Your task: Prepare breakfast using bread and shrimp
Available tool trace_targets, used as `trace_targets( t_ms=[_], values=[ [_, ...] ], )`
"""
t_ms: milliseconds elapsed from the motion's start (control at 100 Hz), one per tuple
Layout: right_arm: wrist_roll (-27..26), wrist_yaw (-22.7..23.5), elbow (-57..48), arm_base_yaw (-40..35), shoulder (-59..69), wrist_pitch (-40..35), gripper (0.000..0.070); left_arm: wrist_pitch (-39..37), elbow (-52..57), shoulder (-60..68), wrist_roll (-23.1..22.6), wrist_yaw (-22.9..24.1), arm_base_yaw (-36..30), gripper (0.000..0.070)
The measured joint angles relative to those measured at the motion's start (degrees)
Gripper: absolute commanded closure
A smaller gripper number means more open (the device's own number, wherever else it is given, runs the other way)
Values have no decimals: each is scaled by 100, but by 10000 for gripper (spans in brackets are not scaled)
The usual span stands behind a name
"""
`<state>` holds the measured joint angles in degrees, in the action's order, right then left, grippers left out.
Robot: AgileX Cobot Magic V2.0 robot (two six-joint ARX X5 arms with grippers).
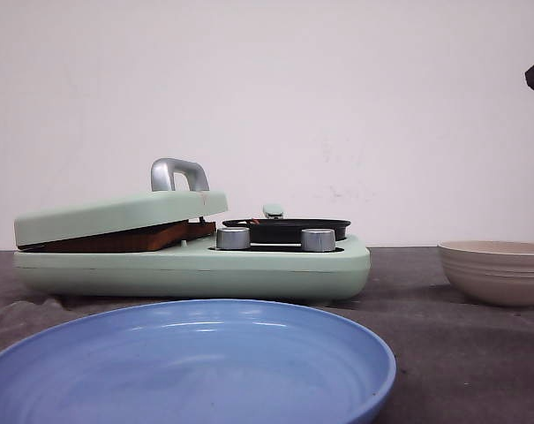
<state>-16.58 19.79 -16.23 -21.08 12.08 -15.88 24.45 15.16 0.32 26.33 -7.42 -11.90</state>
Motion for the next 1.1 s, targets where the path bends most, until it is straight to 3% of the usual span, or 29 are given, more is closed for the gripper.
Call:
trace_targets(
  t_ms=[980, 1100],
  values=[
    [0, -11, 0, -2, 0, 26, 696, 24, 0, 0, 0, 7, 0, 700],
    [-2, -11, 0, -2, 0, 26, 696, 442, 0, -2, -20, 463, 76, 700]
  ],
)
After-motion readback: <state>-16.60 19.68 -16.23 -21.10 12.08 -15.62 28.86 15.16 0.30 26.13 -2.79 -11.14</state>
